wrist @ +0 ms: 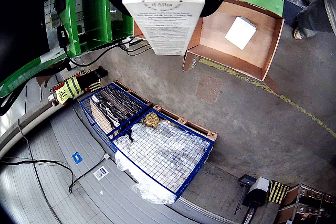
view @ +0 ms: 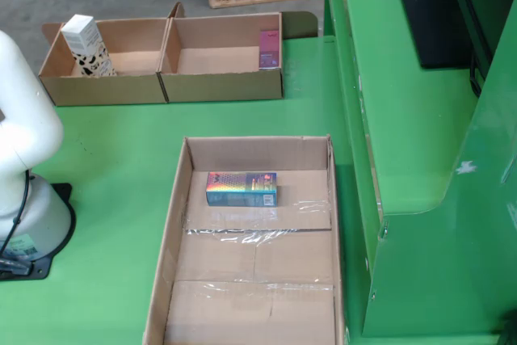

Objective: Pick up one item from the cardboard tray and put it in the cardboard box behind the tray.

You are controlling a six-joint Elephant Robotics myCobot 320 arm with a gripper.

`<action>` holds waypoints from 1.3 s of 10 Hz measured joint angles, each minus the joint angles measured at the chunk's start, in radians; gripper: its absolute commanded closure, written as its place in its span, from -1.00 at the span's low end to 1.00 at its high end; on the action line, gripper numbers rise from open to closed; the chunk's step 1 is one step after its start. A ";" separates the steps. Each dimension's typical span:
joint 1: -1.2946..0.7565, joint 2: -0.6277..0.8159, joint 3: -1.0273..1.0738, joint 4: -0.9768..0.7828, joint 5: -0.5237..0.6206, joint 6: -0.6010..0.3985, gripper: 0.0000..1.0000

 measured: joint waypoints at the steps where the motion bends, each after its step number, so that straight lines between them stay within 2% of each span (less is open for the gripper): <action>1: 0.000 0.000 0.000 -0.005 0.001 0.002 1.00; 4: -0.066 -0.020 0.003 -0.089 0.074 0.032 1.00; 7: -0.164 -0.044 0.002 -0.124 0.158 0.014 1.00; 10: -0.296 -0.169 0.000 -0.029 0.267 -0.121 1.00; 13: -0.436 -0.238 0.002 0.106 0.301 -0.257 1.00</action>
